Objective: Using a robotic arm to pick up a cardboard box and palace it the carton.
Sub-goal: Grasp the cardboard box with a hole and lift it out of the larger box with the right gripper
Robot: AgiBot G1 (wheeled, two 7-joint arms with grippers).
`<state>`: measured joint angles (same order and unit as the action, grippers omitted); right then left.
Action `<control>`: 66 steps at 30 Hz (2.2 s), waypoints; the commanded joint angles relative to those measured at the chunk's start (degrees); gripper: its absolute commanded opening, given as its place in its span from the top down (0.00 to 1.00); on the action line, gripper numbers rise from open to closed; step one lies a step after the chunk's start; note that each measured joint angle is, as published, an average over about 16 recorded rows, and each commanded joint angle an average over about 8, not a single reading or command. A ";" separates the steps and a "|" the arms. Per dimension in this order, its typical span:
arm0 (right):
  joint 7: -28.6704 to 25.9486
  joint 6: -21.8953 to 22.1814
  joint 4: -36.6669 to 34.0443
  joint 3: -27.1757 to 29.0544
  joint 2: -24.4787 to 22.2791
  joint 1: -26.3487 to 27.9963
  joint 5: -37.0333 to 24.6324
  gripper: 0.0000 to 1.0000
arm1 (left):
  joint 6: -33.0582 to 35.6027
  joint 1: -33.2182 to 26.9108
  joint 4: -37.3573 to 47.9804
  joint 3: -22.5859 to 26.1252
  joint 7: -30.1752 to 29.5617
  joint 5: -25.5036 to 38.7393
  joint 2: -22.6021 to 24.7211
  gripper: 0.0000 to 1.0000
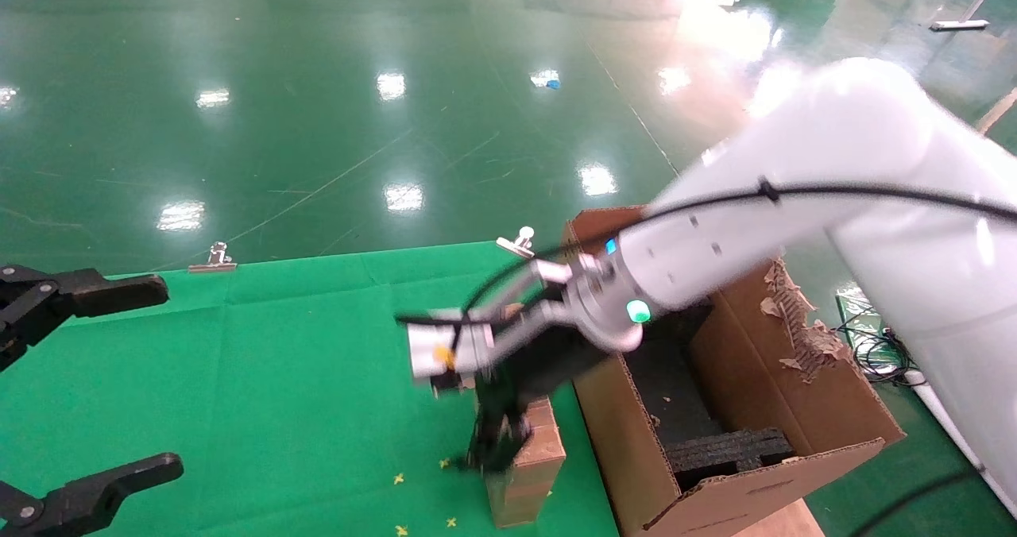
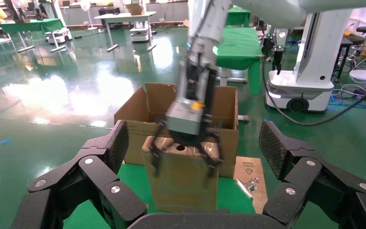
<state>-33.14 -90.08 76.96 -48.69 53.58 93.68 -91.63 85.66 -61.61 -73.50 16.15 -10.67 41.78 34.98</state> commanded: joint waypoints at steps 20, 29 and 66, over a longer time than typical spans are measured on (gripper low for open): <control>-14.05 -0.14 -0.57 -30.53 3.52 25.29 3.60 0.00 | -0.04 -0.02 0.00 0.09 0.05 -0.06 -0.04 0.00; -15.88 1.23 -0.71 -35.66 3.96 26.22 4.51 0.00 | -0.06 -0.03 0.00 0.13 0.06 -0.09 -0.05 0.00; -38.29 -0.26 -44.50 -46.42 13.08 23.99 24.10 0.12 | -0.12 -0.06 0.00 0.27 0.14 -0.19 -0.11 0.00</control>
<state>-71.48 -90.29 32.85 -95.10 66.55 117.82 -67.78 85.54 -61.67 -73.50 16.42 -10.53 41.59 34.87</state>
